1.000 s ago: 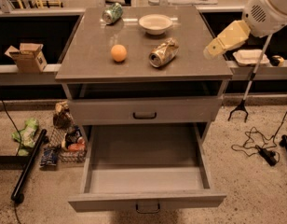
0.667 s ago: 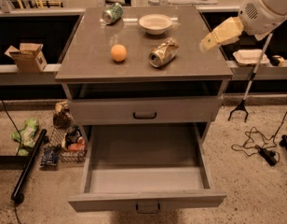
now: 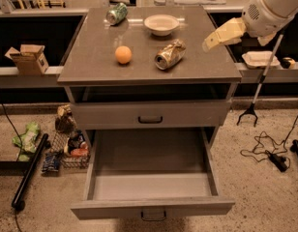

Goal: Place orange can into middle drawer

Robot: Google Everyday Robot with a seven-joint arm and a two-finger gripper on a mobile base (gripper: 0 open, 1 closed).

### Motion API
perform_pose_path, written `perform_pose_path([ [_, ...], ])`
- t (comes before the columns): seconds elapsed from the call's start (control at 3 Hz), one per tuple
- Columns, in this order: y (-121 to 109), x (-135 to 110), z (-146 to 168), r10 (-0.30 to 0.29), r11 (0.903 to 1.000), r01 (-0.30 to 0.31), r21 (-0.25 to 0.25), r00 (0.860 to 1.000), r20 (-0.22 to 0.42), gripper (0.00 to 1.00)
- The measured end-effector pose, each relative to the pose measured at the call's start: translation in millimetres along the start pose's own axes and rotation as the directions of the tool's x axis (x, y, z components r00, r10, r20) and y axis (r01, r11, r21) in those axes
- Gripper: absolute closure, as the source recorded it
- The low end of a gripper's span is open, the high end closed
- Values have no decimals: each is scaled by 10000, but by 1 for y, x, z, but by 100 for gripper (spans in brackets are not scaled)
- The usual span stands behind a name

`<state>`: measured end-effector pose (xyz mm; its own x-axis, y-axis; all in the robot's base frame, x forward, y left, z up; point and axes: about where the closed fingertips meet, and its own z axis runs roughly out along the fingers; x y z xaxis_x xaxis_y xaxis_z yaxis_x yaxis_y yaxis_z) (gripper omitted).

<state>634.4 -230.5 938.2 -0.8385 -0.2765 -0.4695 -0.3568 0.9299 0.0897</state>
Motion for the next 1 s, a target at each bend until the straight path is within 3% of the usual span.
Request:
perform_pose_path([
  [0.33, 0, -4, 13, 439, 9990, -440, -46, 9989, -143, 0],
  [0.67, 2, -16, 50, 1496, 9883, -1506, -243, 9880, -387, 0],
  [1.0, 2, -27, 91, 2824, 9579, -2852, -325, 9567, -713, 0],
])
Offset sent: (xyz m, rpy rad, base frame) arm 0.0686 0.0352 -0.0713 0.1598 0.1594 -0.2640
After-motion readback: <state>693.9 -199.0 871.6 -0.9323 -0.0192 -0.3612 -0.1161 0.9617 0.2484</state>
